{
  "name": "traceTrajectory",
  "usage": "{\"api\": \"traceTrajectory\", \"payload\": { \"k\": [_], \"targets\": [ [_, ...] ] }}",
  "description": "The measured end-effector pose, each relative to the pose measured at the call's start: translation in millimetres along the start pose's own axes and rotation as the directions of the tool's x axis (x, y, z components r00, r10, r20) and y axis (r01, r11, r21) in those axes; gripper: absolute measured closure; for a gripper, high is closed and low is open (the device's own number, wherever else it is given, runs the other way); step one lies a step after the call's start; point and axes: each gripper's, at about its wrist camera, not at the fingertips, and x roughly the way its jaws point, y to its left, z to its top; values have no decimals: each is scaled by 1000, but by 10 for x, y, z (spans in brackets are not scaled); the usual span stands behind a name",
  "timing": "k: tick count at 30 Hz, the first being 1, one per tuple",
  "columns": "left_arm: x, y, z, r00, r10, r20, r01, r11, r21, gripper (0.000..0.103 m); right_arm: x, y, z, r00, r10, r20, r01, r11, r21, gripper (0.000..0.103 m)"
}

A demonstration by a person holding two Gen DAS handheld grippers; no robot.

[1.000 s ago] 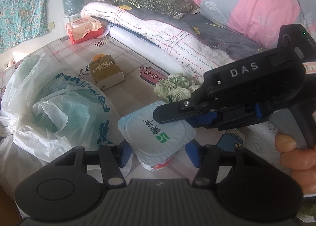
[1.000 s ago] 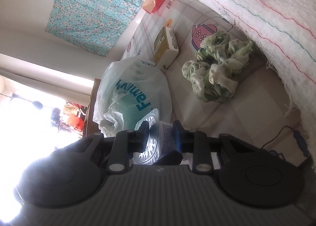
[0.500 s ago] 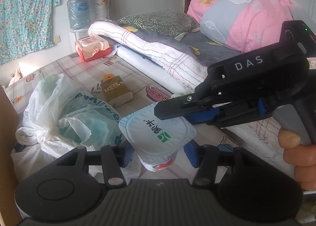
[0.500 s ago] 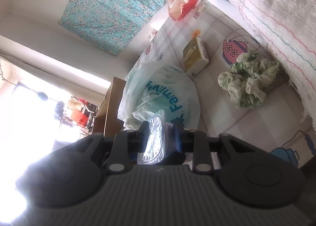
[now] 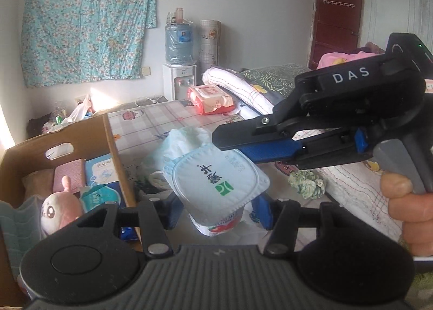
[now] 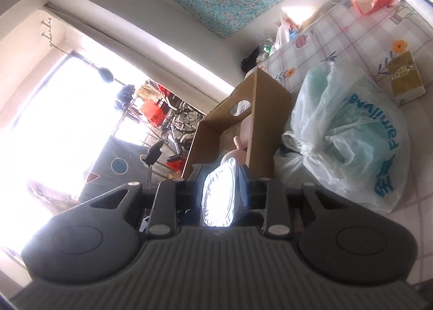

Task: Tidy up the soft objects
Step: 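Carry the yogurt cup with the right tool over the cardboard box, then lower the yogurt cup into the box and open the right tool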

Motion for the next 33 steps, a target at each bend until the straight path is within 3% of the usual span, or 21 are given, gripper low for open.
{"api": "traceTrajectory", "payload": {
  "k": [4, 9, 17, 22, 29, 33],
  "targets": [
    [-247, 464, -7, 996, 90, -17, -91, 993, -79, 47, 612, 291, 34, 991, 49, -128, -51, 999, -13, 76],
    [-410, 1109, -5, 984, 160, -73, -171, 968, -183, 47, 1485, 511, 19, 946, 97, -309, -88, 995, 41, 76],
    [-162, 1879, -245, 959, 169, -229, -230, 934, -272, 47, 2559, 538, -26, 869, 10, -495, 14, 999, 45, 75],
    [118, 2094, -395, 941, 121, -317, -219, 931, -294, 47, 2882, 365, -74, 834, -52, -549, 87, 995, 38, 75],
    [337, 2193, -419, 926, 109, -361, -214, 941, -264, 46, 3063, 364, -61, 833, -101, -544, 110, 994, -15, 74],
    [500, 2249, -507, 890, 56, -452, -197, 943, -270, 44, 3152, 321, -110, 810, -140, -569, 134, 990, -52, 74]
  ]
}}
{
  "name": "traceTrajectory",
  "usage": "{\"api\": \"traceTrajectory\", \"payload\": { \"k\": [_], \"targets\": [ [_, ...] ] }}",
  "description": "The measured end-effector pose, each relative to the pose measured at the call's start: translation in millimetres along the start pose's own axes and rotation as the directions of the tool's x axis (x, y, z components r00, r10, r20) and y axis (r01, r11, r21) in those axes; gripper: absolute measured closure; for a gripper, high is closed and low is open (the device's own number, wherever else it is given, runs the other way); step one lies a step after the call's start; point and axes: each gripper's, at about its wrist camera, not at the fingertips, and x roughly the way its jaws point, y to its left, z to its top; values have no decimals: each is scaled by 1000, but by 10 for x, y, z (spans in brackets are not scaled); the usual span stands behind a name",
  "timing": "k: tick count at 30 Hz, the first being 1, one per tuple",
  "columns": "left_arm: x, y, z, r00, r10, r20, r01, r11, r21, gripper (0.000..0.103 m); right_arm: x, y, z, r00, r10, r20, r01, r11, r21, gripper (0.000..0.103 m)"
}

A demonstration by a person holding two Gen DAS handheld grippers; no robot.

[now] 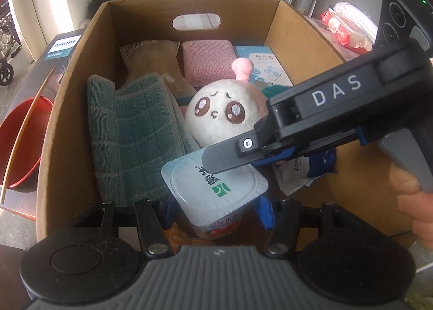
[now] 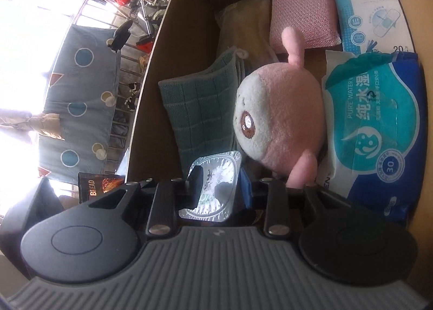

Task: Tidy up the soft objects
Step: 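Lower the yogurt cup into the box and open the right tool, then grasp the gold tissue pack with the left tool while the right tool grasps the green floral scrunchie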

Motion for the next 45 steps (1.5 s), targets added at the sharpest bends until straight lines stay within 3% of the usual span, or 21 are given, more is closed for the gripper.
{"api": "traceTrajectory", "payload": {
  "k": [3, 6, 7, 14, 16, 21, 25, 30, 34, 39, 45],
  "targets": [
    [36, 44, -12, 998, -22, -54, 22, 1000, -15, 41, 55, -14, -38, 1000, -8, -19, 8, 1000, -15, 73],
    [11, 47, -10, 997, -13, -80, 12, 1000, -20, 28, 67, 2, -30, 999, 19, -37, -19, 1000, -2, 73],
    [-13, 40, -17, 997, -7, -73, 6, 1000, -14, 24, 59, 10, -33, 999, 25, -44, -25, 1000, 0, 72],
    [-245, -67, -21, 1000, 22, -13, -22, 1000, 20, 20, -28, 51, -70, 999, 17, -34, -17, 1000, -1, 63],
    [-327, -109, -38, 1000, 26, 9, -26, 999, 17, 20, -96, 46, -110, 1000, 20, -7, -20, 1000, -5, 57],
    [-544, -253, -90, 995, 38, 97, -39, 999, 13, 16, -368, 1, -184, 995, 58, 85, -58, 998, -9, 54],
    [-703, -420, -89, 987, 29, 161, -30, 1000, 7, 16, -801, -126, -386, 970, 134, 204, -135, 991, -8, 52],
    [-834, -740, -20, 973, -5, 232, -4, 999, 39, 16, -1511, -387, -784, 906, 164, 390, -173, 985, -14, 49],
    [-824, -1074, 82, 966, -55, 254, 34, 996, 86, 16, -2118, -679, -1167, 824, 122, 554, -151, 989, 6, 44],
    [-722, -1600, 194, 958, -138, 253, 94, 980, 176, 15, -2685, -1125, -1685, 706, -41, 707, -49, 993, 107, 39],
    [-505, -2248, 336, 963, -185, 197, 124, 950, 287, 15, -2990, -1696, -2169, 578, -281, 766, 104, 956, 273, 34]
  ]
}}
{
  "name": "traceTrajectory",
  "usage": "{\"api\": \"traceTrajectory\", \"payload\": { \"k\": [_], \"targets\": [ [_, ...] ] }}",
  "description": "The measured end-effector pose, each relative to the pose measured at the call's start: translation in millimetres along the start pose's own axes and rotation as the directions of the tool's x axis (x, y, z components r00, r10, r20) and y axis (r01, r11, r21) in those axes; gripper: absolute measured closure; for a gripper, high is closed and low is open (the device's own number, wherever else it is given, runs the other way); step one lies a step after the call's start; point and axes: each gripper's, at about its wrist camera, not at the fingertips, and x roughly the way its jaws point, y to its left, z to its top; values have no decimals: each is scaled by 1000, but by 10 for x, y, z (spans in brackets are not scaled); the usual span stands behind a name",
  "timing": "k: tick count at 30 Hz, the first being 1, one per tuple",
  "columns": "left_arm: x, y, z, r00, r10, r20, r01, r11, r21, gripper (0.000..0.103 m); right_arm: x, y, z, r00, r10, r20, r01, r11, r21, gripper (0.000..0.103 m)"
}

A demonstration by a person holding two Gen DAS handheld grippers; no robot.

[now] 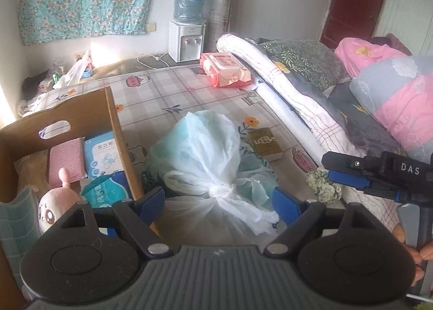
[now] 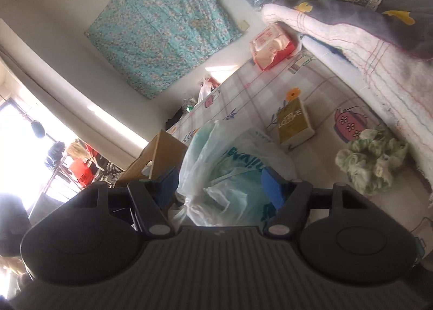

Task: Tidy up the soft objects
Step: 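Grasp the gold tissue pack with the left tool while the right tool grasps the green floral scrunchie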

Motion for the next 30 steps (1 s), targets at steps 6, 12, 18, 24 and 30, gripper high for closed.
{"api": "traceTrajectory", "payload": {
  "k": [6, 12, 18, 24, 30],
  "targets": [
    [386, -442, 304, 999, -13, -50, 17, 996, 90, 15, 147, -386, -7, 950, -297, 92, 308, 941, -143, 30],
    [922, -612, 666, 986, -30, -161, 42, 996, 74, 15, 532, -702, -40, 909, -414, 55, 416, 885, -211, 37],
    [1554, -713, 971, 957, -43, -287, 54, 998, 29, 15, 700, -834, -34, 886, -462, 41, 457, 854, -247, 57],
    [2206, -803, 1136, 916, -50, -397, 45, 999, -23, 15, 696, -841, -68, 917, -399, -15, 386, 895, -225, 82],
    [2637, -830, 1182, 894, 5, -449, -14, 1000, -17, 15, 624, -778, -225, 950, -294, -109, 268, 942, -202, 83]
  ]
}}
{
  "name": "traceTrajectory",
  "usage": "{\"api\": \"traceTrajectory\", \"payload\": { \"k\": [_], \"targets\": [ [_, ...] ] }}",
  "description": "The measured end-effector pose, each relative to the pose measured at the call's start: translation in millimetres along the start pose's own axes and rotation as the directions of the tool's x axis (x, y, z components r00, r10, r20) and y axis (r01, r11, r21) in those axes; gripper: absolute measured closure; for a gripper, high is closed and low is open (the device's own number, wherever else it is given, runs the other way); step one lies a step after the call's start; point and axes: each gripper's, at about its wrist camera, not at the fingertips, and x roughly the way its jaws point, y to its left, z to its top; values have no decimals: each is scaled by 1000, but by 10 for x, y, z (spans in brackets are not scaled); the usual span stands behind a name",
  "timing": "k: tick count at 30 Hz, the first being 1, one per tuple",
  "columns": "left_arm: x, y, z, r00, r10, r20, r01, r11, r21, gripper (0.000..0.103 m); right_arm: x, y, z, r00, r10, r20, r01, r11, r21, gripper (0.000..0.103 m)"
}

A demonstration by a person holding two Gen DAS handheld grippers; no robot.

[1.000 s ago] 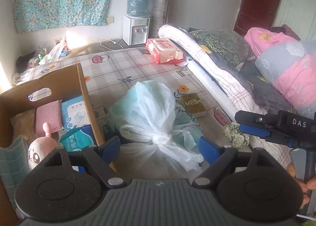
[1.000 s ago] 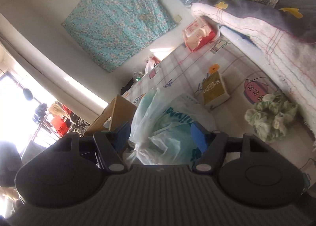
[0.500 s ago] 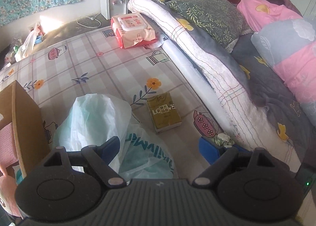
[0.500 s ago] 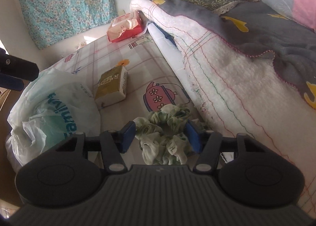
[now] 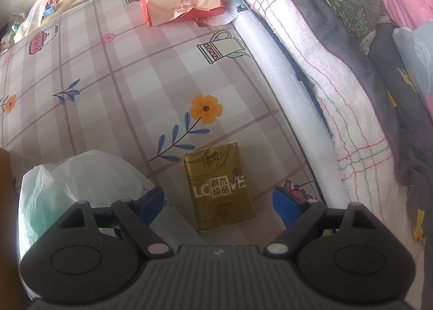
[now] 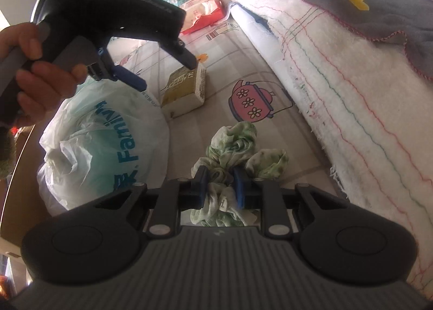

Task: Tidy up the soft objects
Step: 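Grasp the gold tissue pack with the left tool while the right tool grasps the green floral scrunchie, then lift the tissue pack and scrunchie with both tools and carry them toward the box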

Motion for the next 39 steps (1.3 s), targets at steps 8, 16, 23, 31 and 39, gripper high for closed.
{"api": "traceTrajectory", "payload": {
  "k": [8, 16, 23, 31, 39],
  "targets": [
    [252, -67, 97, 998, 15, -53, -14, 1000, 2, 27, -238, 131, -50, 995, 24, 94, -15, 995, -98, 48],
    [366, -107, 91, 998, 21, -61, -22, 1000, -10, 34, -197, 110, -39, 993, -40, 109, 58, 986, -158, 28],
    [372, -115, 108, 999, 5, -33, -5, 1000, -5, 49, 37, 178, -89, 990, -119, 68, 133, 959, -249, 25],
    [255, -127, 66, 997, -73, 23, 73, 997, -16, 50, 61, 204, -82, 979, -185, 83, 200, 945, -259, 43],
    [-280, -125, 7, 970, -206, 129, 211, 977, -19, 50, -4, 59, -33, 978, -192, 86, 204, 964, -168, 70]
  ]
}}
